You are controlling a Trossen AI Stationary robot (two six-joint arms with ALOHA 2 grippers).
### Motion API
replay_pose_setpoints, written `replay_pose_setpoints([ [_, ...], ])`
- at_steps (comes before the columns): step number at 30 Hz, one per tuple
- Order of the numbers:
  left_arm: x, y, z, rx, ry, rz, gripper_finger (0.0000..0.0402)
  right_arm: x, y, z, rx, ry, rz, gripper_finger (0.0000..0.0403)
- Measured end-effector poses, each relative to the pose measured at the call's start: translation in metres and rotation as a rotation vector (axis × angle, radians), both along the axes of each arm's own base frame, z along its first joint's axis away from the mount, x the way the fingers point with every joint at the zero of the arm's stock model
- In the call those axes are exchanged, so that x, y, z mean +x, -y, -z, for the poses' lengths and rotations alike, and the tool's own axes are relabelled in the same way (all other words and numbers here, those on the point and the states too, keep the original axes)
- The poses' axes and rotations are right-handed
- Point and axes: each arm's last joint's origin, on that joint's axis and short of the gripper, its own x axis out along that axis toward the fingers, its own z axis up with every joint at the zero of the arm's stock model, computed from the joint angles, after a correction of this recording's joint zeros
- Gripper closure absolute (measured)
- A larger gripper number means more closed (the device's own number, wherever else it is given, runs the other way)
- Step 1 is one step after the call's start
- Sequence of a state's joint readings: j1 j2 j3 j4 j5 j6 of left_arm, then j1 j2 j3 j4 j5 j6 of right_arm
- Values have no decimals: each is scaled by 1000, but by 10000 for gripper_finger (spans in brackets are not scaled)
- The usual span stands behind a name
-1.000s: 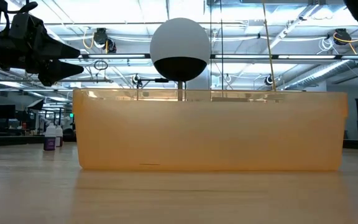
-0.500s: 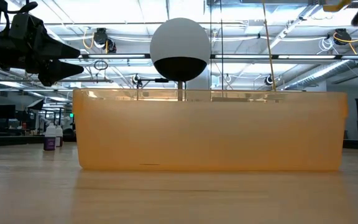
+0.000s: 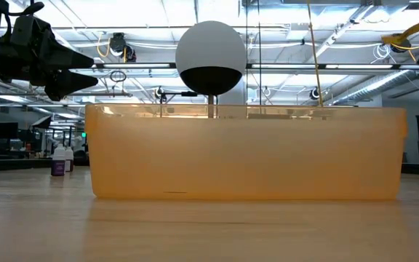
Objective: Pick & Place food coloring
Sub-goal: Put the small black food coloring bottle into the orange container
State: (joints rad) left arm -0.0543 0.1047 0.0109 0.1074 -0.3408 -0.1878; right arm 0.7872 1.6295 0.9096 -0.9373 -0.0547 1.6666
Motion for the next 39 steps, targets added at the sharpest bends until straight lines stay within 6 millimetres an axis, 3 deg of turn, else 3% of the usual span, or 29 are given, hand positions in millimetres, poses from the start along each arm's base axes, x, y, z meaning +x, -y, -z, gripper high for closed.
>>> replay_pose_setpoints([
  [7,0,0,0,0,1,0,92,2,-2,-1,33,25,-32,346],
  [10,0,0,0,0,0,0,92,4,-2,-10,30,60,-75,348],
  [14,0,0,0,0,0,0,92,7,1,-39,-18,91,-89,348],
  [19,0,0,0,0,0,0,91,15,10,-96,-164,77,-125,348],
  [23,0,0,0,0,0,-1,92,38,21,-141,-224,204,-209,348],
  [31,0,0,0,0,0,0,91,107,41,-210,-220,717,-474,348],
  [35,0,0,0,0,0,0,91,136,46,-230,-233,866,-617,348],
  [39,0,0,0,0,1,0,91,162,53,-233,-235,770,-657,348],
])
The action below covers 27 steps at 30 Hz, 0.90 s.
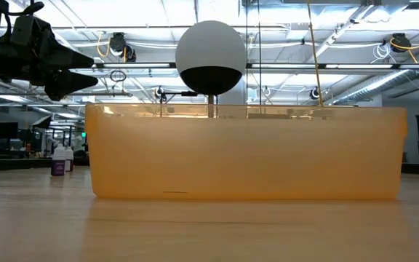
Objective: Pick & Place food coloring
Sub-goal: Put the small black food coloring bottle into the orange container
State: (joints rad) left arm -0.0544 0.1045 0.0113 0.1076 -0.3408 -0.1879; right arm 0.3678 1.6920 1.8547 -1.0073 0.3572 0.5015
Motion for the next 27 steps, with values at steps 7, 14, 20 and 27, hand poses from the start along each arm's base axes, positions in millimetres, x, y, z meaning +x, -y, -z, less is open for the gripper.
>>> replay_pose_setpoints([
  [7,0,0,0,0,-1,0,92,42,5,55,-6,-416,1,348],
  [14,0,0,0,0,-1,-1,92,54,-15,137,12,-719,-69,348],
  [20,0,0,0,0,0,-1,92,48,-24,187,59,-772,-92,348],
  [27,0,0,0,0,-2,-1,92,40,-23,213,57,-783,-82,348],
])
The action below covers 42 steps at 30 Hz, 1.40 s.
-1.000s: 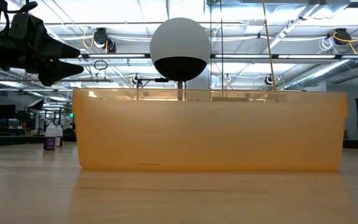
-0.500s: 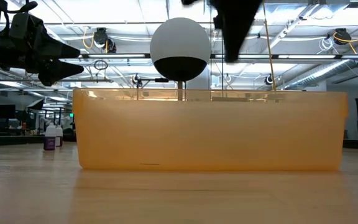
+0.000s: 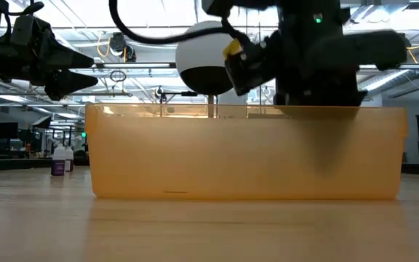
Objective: Pick & Place food coloring
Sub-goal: Put the small black food coloring bottle into the orange container, then put the small orange food coloring bottle into the orange container
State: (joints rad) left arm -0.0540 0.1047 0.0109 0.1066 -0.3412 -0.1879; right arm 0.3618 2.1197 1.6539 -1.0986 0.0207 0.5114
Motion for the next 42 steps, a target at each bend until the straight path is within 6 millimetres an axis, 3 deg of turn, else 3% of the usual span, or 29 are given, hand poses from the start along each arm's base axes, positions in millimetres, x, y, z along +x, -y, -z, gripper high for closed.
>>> replay_pose_setpoints([
  [5,0,0,0,0,1,0,91,-3,1,9,-4,0,5,344],
  [10,0,0,0,0,1,0,92,-4,2,11,-10,-1,48,287],
  [14,0,0,0,0,1,0,91,-4,2,8,-7,9,72,264],
  [20,0,0,0,0,1,0,92,-6,3,-10,12,62,108,267],
  [26,0,0,0,0,1,0,92,-14,6,-45,50,147,185,271],
  [30,0,0,0,0,1,0,92,-31,-1,-71,112,146,305,271],
  [35,0,0,0,0,1,0,91,-63,-24,-94,151,86,454,271],
  [39,0,0,0,0,1,0,92,-89,-45,-100,101,36,532,271],
  [42,0,0,0,0,1,1,92,-105,-59,-94,64,5,593,271],
])
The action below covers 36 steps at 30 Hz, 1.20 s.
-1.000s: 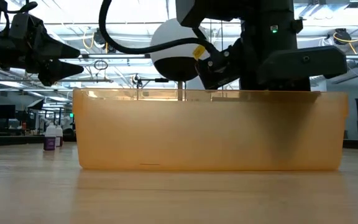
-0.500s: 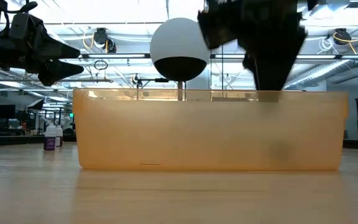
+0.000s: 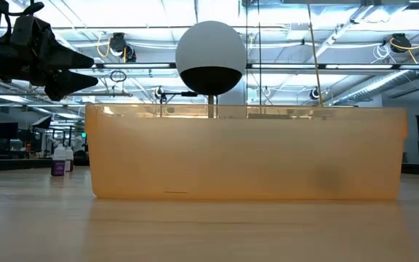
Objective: Pick & Place food coloring
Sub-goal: Put the small orange food coloring bottle into the orange container
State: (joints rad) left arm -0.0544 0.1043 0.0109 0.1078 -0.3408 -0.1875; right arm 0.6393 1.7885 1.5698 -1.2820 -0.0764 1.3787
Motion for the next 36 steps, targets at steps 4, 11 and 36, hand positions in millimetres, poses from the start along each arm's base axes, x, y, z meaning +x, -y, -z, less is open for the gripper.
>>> replay_pose_setpoints([
  [4,0,0,0,0,0,0,92,-17,-12,15,-36,-45,37,271],
  [11,0,0,0,0,0,-1,91,-33,-10,44,-103,-112,56,271],
  [36,0,0,0,0,0,0,92,-42,7,104,-75,-88,-18,271],
])
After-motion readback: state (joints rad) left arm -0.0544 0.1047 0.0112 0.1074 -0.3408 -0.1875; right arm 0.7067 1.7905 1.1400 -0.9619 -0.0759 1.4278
